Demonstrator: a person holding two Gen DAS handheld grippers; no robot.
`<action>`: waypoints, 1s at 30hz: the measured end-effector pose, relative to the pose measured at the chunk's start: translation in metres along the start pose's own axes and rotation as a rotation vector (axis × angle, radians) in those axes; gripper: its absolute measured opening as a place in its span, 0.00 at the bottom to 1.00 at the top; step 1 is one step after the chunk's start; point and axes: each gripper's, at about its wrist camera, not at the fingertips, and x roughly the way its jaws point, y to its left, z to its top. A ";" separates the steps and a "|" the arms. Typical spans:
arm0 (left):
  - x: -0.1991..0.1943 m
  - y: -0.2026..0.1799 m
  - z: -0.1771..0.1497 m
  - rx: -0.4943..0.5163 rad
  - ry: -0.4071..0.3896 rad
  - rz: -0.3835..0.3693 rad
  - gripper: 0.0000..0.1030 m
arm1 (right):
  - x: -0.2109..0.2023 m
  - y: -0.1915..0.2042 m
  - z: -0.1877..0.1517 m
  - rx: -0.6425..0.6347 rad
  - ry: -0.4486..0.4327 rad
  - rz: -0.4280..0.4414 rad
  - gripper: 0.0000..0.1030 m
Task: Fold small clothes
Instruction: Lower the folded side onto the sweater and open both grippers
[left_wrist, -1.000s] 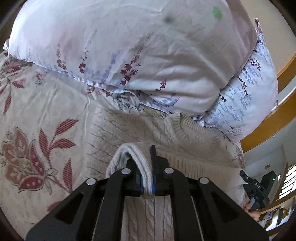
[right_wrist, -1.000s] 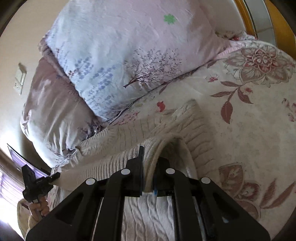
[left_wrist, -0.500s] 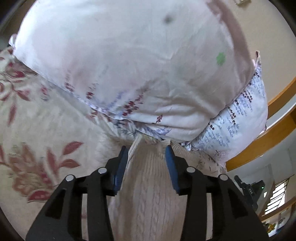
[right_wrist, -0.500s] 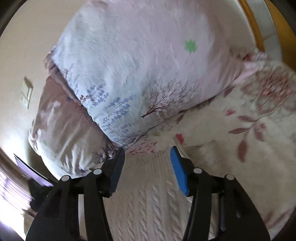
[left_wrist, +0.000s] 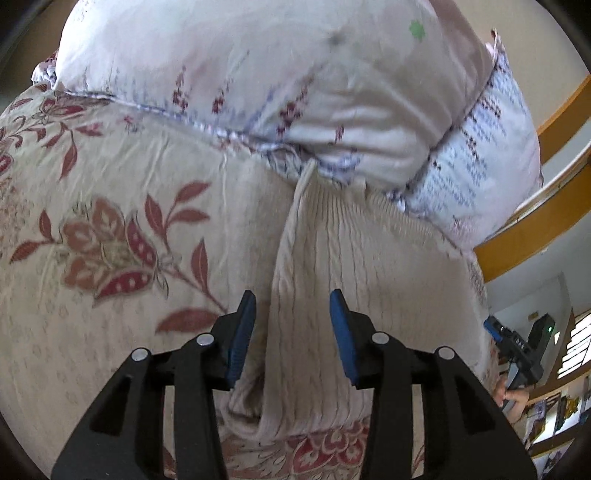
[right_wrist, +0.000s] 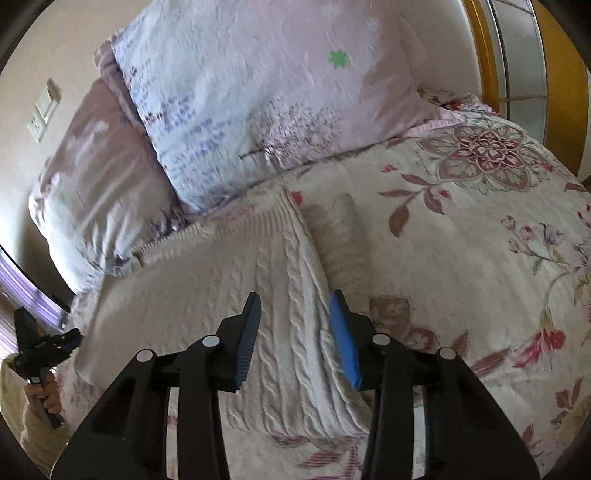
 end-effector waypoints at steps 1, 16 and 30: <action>0.002 -0.001 -0.003 0.012 0.005 0.010 0.38 | 0.002 0.000 -0.001 -0.009 0.004 -0.008 0.41; 0.014 -0.005 -0.010 0.076 0.020 0.060 0.07 | -0.009 0.007 -0.013 -0.045 -0.003 -0.059 0.11; 0.009 -0.007 -0.009 0.119 0.011 0.074 0.10 | 0.007 0.019 -0.017 -0.103 0.038 -0.243 0.17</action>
